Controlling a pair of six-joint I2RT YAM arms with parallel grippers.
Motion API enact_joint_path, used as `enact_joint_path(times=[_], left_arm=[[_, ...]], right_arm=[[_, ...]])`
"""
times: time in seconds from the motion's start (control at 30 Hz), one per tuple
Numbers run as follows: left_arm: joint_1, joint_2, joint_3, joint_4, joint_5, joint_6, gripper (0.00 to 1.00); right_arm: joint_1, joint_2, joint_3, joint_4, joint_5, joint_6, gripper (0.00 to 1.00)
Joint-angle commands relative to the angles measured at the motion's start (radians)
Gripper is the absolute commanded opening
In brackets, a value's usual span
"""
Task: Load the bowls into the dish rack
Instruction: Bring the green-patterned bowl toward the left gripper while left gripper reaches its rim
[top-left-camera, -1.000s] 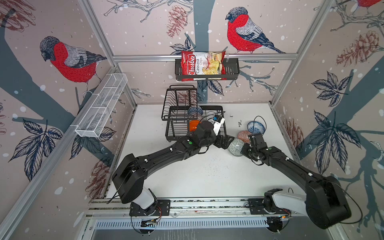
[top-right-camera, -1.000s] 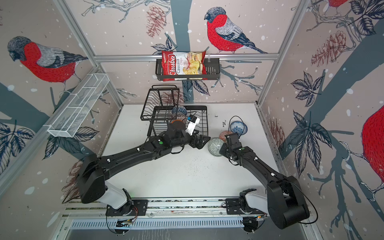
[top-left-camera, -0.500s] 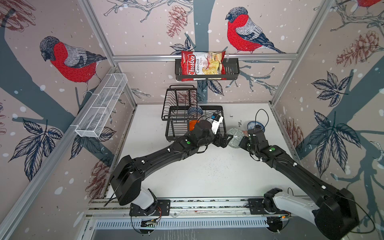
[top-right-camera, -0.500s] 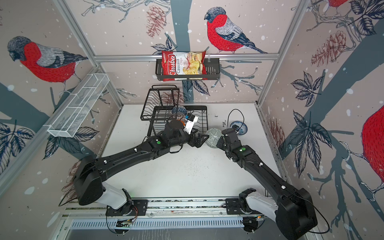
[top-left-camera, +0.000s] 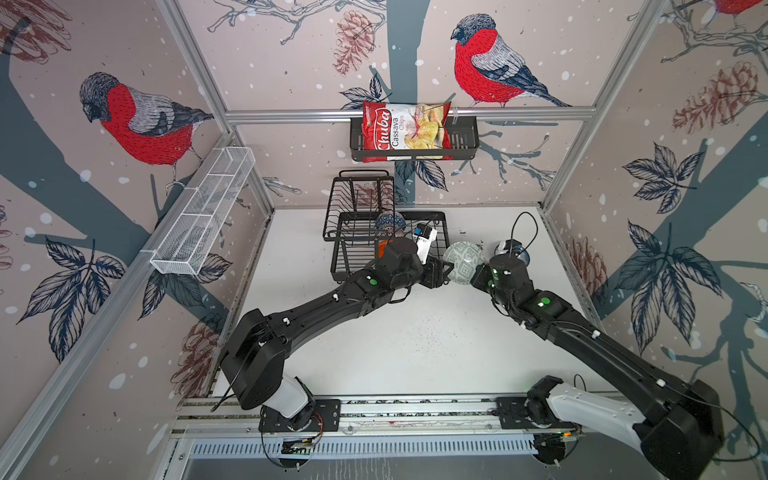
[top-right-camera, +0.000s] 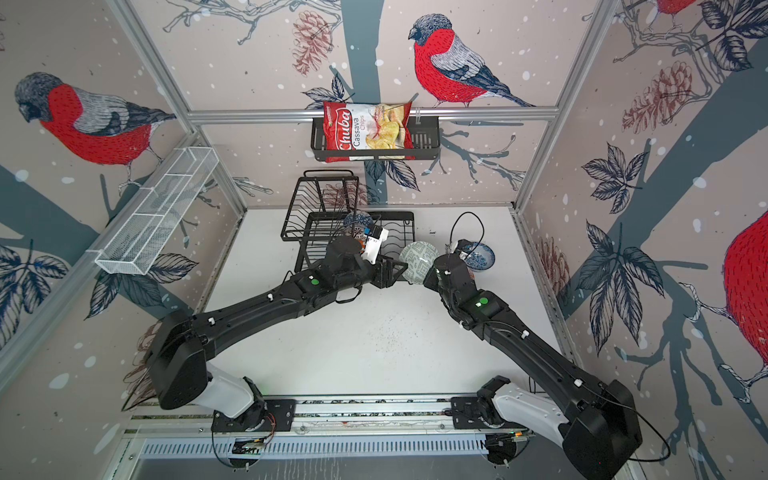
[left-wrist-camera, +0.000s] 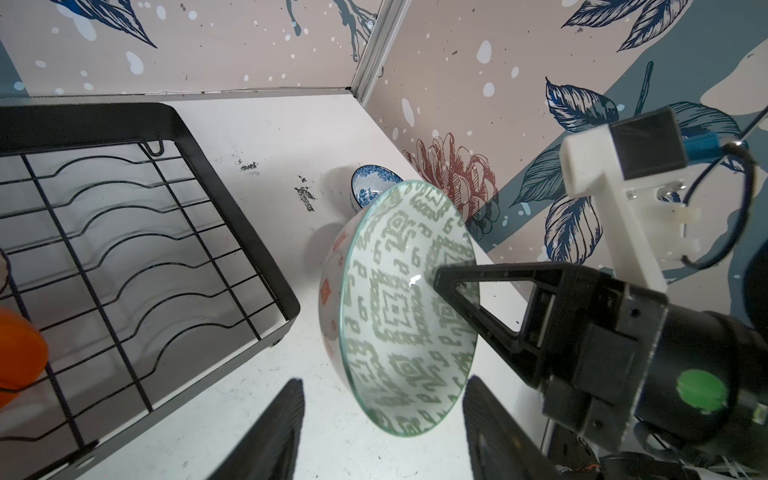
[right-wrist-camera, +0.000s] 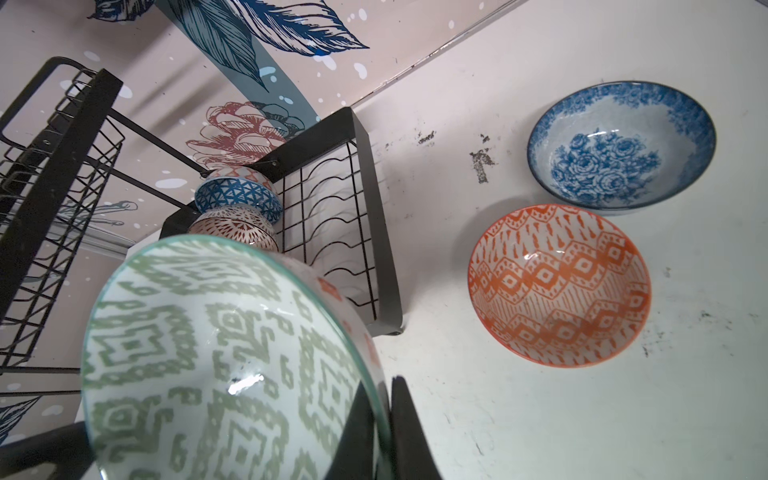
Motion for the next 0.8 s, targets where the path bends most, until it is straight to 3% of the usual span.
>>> enact_joint_path(times=[0.0,0.23,0.77], left_arm=[[0.003,0.004,0.004,0.032,-0.012,0.012,0.53],[0.011,-0.002,0.001,0.030,-0.031,0.012,0.35],[0.022,-0.006,-0.005,0.029,-0.062,0.011,0.15]], right_arm=[[0.036,0.026,0.043,0.077,0.067,0.001,0.00],[0.101,0.075,0.084,0.077,0.122,-0.007,0.00],[0.205,0.095,0.086,0.136,0.196,-0.016,0.01]])
